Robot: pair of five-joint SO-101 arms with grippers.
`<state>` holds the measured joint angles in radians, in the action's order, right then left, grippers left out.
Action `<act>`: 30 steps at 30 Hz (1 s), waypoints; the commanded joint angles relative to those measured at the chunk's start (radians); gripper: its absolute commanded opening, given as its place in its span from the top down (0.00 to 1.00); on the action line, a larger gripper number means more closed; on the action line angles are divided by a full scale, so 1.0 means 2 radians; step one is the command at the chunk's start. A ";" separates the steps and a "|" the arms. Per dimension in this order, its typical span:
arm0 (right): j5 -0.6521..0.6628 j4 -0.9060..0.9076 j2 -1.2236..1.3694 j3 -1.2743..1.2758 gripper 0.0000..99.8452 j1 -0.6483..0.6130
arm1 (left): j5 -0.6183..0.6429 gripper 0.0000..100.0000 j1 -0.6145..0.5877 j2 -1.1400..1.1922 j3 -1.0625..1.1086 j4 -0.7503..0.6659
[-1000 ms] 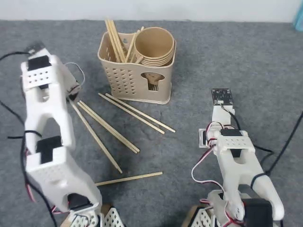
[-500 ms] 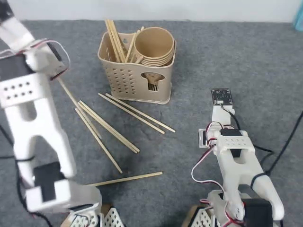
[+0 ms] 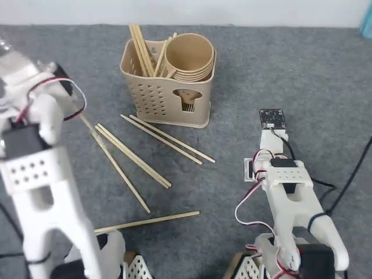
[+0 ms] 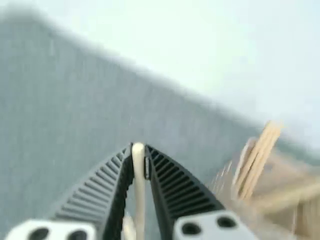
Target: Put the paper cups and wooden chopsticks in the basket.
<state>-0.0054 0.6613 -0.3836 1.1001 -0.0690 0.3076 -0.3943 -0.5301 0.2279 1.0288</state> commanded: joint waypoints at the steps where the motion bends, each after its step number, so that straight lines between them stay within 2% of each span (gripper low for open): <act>1: 0.010 -0.011 -0.022 -0.001 0.99 -0.003 | -0.005 0.99 0.021 -0.052 0.001 -0.107; 4: 0.010 -0.012 -0.022 -0.001 0.99 -0.003 | -0.005 0.99 0.054 -0.051 0.001 -0.200; 11: 0.010 -0.012 -0.022 0.000 0.99 -0.003 | -0.005 0.99 0.134 -0.005 0.010 -0.509; 14: 0.010 -0.012 -0.022 0.000 0.99 -0.003 | -0.005 0.99 0.158 0.029 0.007 -0.601; 16: 0.010 -0.013 -0.022 0.000 0.99 -0.002 | -0.005 0.99 0.173 0.044 0.004 -0.601; 21: 0.010 -0.013 -0.022 0.000 0.99 -0.001 | -0.005 0.99 0.184 0.051 -0.005 -0.502; 27: 0.010 -0.013 -0.022 0.000 0.99 -0.002 | -0.006 0.99 0.180 0.018 -0.005 -0.431; 30: 0.010 -0.013 -0.022 0.000 0.99 -0.003 | -0.044 0.99 0.182 -0.004 -0.004 -0.379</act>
<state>-0.0054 0.6613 -0.3836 1.1001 -0.0706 0.3076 -0.0338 -0.4488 0.2509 0.1619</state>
